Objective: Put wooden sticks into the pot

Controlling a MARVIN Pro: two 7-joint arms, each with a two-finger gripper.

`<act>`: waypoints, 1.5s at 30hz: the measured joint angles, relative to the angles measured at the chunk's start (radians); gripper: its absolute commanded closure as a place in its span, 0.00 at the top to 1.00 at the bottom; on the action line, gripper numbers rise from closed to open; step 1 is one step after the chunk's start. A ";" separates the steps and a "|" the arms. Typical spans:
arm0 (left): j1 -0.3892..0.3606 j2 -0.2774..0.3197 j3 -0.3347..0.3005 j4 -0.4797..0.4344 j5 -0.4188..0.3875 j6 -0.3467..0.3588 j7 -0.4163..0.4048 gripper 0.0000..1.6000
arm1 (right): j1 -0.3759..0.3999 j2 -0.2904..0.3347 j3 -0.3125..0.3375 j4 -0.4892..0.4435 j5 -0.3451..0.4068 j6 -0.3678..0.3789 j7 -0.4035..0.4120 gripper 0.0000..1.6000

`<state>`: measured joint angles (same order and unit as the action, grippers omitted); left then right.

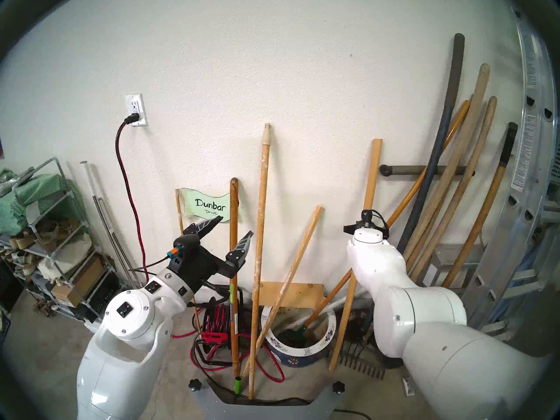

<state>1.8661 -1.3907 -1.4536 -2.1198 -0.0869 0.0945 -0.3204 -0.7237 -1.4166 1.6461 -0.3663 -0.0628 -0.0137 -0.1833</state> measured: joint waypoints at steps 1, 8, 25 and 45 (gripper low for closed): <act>0.000 0.000 0.000 0.000 0.000 0.000 0.000 1.00 | -0.005 0.000 0.003 -0.007 0.004 -0.003 0.004 0.00; 0.000 0.000 0.000 0.000 0.000 0.000 0.000 1.00 | -0.054 -0.001 0.019 -0.074 0.028 -0.023 0.050 0.00; 0.000 0.000 0.000 0.000 0.000 0.000 0.000 1.00 | -0.150 0.017 0.070 -0.244 0.064 -0.070 0.115 0.00; 0.000 0.000 0.000 0.000 0.000 0.000 0.000 1.00 | -0.275 0.064 0.127 -0.484 0.102 -0.091 0.228 0.00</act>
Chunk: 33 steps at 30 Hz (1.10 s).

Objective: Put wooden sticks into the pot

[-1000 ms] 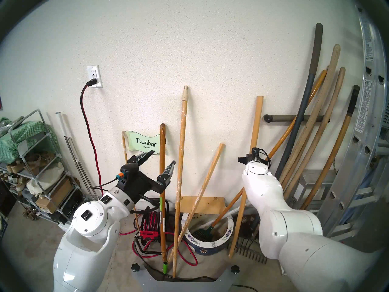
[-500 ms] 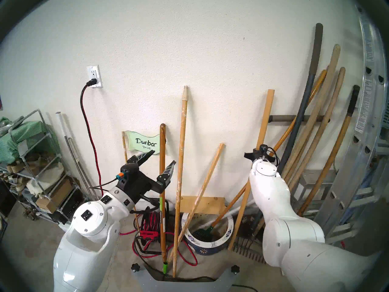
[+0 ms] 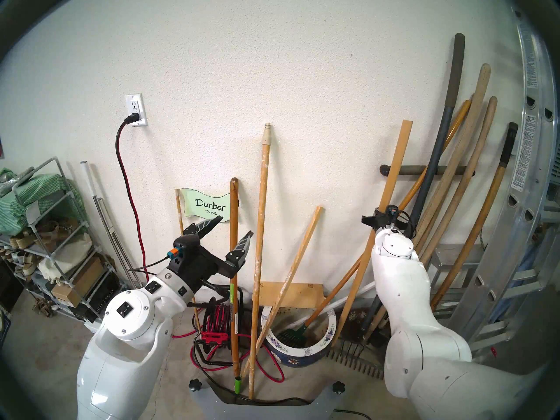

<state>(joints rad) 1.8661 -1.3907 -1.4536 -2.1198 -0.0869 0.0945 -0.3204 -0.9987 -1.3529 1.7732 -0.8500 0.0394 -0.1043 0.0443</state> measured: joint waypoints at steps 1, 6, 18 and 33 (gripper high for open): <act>0.000 0.000 0.000 0.000 0.000 0.000 0.000 1.00 | -0.004 0.001 0.001 -0.007 0.001 0.000 0.005 0.00; 0.000 0.000 0.000 0.000 0.000 0.000 0.000 1.00 | -0.031 0.008 0.010 -0.066 0.012 -0.003 0.043 0.00; 0.000 0.000 0.000 0.000 0.000 0.000 0.000 1.00 | -0.065 0.035 0.047 -0.178 0.043 -0.003 0.123 0.00; 0.000 0.000 0.000 0.000 0.000 0.000 0.000 1.00 | -0.115 0.064 0.098 -0.351 0.094 0.009 0.249 0.00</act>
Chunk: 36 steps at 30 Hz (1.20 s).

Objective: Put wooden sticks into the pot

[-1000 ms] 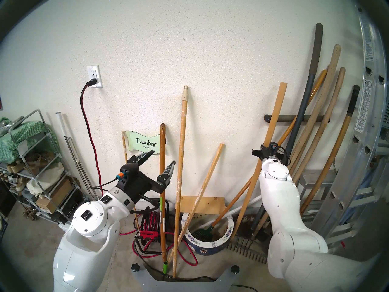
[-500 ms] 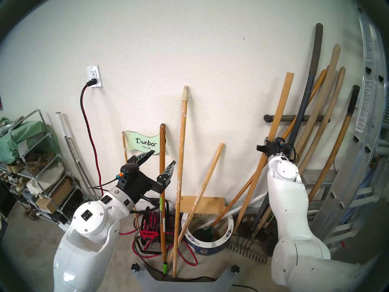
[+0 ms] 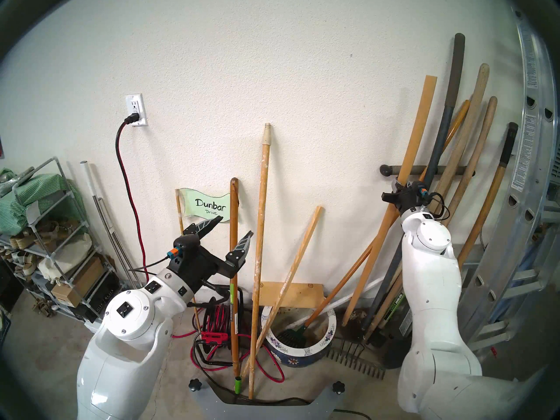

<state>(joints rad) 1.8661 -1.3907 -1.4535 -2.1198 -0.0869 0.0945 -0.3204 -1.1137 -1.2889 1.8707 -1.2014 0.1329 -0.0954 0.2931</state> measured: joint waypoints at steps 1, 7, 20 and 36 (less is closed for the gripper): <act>0.000 0.000 0.000 0.000 0.000 0.000 0.000 1.00 | -0.005 0.000 0.002 -0.008 0.003 0.001 0.006 0.00; 0.000 0.000 0.000 0.000 0.000 0.000 0.000 1.00 | -0.040 0.001 0.014 -0.071 0.023 0.007 0.055 0.00; 0.000 0.000 0.000 0.000 0.000 0.000 0.000 1.00 | -0.110 0.003 0.044 -0.227 0.085 0.031 0.175 0.00; 0.000 0.000 0.000 0.000 0.000 0.000 0.000 1.00 | -0.150 0.023 0.101 -0.405 0.171 0.099 0.318 0.00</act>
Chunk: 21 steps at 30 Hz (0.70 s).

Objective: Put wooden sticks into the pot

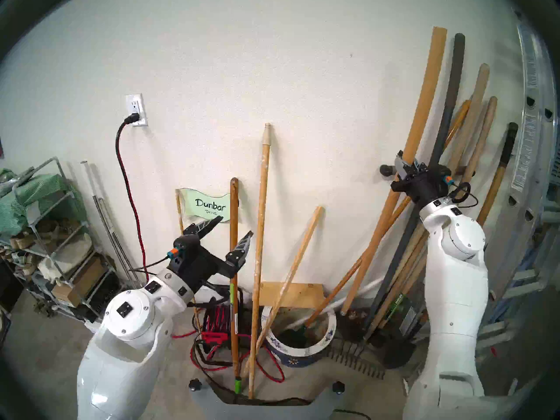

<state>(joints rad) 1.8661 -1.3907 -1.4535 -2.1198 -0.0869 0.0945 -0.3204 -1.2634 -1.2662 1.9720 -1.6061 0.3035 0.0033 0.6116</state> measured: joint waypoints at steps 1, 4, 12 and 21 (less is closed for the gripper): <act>0.000 0.000 0.000 0.000 0.000 0.000 0.000 1.00 | 0.000 0.002 0.004 -0.010 0.006 0.006 0.008 0.00; 0.000 0.000 0.000 0.000 0.000 0.000 0.000 1.00 | 0.000 0.006 0.016 -0.038 0.022 0.026 0.029 0.00; 0.000 0.000 0.000 0.000 0.000 0.000 0.000 1.00 | -0.007 0.019 0.054 -0.128 0.069 0.099 0.088 0.00; 0.000 0.000 0.000 0.000 0.000 0.000 0.000 1.00 | -0.030 0.033 0.111 -0.241 0.133 0.216 0.159 0.00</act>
<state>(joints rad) 1.8661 -1.3907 -1.4535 -2.1198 -0.0869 0.0945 -0.3204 -1.2934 -1.2335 2.0829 -1.8475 0.4369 0.2193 0.7707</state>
